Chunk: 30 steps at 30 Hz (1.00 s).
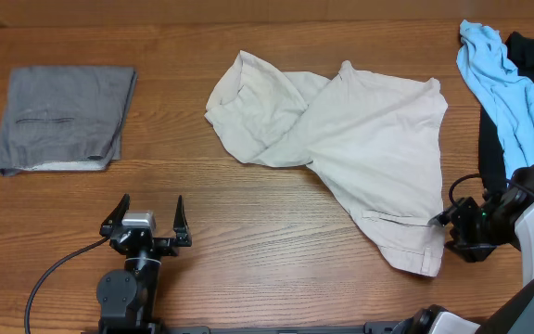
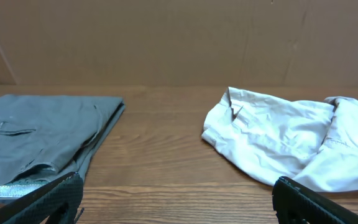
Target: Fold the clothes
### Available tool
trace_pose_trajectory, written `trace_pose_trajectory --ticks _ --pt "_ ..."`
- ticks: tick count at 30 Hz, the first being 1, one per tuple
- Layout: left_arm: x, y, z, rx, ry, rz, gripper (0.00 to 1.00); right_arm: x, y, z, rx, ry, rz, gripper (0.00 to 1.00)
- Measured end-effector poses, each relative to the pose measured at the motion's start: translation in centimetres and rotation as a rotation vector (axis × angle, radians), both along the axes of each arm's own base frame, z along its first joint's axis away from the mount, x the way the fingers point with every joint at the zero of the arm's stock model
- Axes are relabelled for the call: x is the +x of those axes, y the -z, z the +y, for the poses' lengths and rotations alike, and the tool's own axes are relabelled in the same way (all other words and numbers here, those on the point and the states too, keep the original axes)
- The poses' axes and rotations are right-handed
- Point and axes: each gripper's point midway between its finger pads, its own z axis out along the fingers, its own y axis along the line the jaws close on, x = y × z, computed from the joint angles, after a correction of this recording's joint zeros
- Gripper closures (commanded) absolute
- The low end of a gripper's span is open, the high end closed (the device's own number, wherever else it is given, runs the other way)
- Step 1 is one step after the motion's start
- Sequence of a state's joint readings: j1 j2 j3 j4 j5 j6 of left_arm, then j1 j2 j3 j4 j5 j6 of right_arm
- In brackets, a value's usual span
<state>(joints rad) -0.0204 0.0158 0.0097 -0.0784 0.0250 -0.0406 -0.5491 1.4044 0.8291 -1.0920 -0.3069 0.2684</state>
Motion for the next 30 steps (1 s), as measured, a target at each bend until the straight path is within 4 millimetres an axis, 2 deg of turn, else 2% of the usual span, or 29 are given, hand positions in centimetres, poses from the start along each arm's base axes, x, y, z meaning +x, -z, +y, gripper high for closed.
trace_pose_trajectory --ticks 4,5,8,9,10,15,18,20,24,30 --pt "0.0 0.0 0.0 0.0 0.0 0.0 0.0 0.0 0.0 0.0 -0.004 -0.009 -0.003 0.54" --pt "0.0 0.0 0.0 0.0 0.0 0.0 0.0 0.0 0.0 -0.1 -0.006 -0.009 -0.001 0.54" --pt "0.0 0.0 0.0 0.0 0.0 0.0 0.0 -0.1 0.1 -0.1 -0.009 -0.007 0.001 0.52" --pt "0.0 0.0 0.0 0.0 0.0 0.0 0.0 -0.1 0.1 -0.1 -0.008 -0.008 0.002 0.43" --pt "0.0 0.0 0.0 0.0 0.0 0.0 0.0 -0.1 0.1 -0.1 -0.007 -0.005 0.003 0.39" --pt "0.0 0.0 0.0 0.0 0.0 0.0 0.0 -0.1 0.1 -0.1 -0.01 -0.007 0.003 0.41" --pt "0.0 0.0 0.0 0.0 0.0 0.0 0.0 -0.2 0.7 -0.1 -0.011 -0.01 0.001 0.51" --pt "0.0 0.0 0.0 0.0 0.0 0.0 0.0 -0.5 1.1 0.1 -0.008 -0.003 0.009 0.62" --pt "0.0 0.0 0.0 0.0 0.0 0.0 0.0 -1.0 1.8 0.4 -0.001 0.001 0.02 0.96" --pt "0.0 0.0 0.0 0.0 0.0 0.0 0.0 -1.2 1.7 0.8 0.02 0.016 0.029 0.96"
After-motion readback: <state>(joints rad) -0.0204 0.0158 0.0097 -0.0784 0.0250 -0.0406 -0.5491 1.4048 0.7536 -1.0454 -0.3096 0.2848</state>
